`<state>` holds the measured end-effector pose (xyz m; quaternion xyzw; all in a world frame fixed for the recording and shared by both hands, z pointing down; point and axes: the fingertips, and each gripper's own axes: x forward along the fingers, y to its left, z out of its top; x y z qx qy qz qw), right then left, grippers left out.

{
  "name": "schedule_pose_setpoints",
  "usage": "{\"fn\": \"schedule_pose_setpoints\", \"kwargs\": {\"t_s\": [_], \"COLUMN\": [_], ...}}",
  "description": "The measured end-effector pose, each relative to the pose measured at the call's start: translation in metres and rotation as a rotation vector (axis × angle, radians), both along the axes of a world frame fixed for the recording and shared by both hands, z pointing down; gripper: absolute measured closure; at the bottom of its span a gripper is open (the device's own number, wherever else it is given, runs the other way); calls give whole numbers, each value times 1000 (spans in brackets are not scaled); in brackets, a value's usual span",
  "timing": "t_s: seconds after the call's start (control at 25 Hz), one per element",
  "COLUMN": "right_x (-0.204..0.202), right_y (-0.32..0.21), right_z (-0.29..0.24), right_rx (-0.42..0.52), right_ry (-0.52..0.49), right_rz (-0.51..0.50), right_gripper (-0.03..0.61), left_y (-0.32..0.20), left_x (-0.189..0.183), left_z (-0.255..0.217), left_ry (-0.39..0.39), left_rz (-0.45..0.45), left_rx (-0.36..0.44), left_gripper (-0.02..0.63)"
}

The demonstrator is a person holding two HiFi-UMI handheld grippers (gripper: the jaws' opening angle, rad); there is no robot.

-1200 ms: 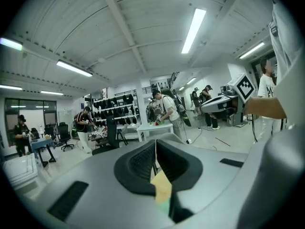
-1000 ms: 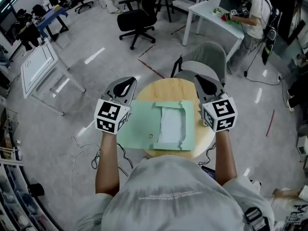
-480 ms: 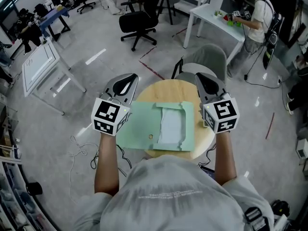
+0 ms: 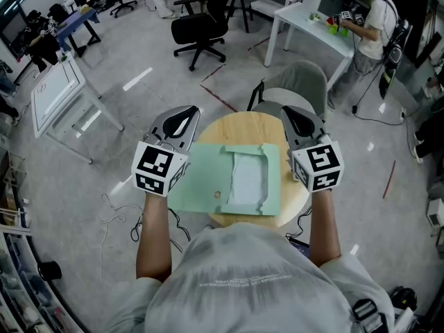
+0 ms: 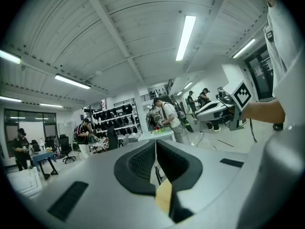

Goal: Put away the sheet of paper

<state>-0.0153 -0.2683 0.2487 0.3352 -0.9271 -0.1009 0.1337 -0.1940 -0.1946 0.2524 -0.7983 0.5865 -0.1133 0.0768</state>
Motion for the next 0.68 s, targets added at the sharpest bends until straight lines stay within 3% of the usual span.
{"fn": "schedule_pose_setpoints", "kwargs": {"t_s": [0.68], "right_x": [1], "right_y": [-4], "right_z": [25], "right_rx": [-39], "right_ry": [26], "right_rz": [5], "right_gripper": [551], "left_y": [-2], "left_x": [9], "left_z": [17], "left_ry": [2], "left_rz": [44], "left_rx": [-35], "left_gripper": [586]}}
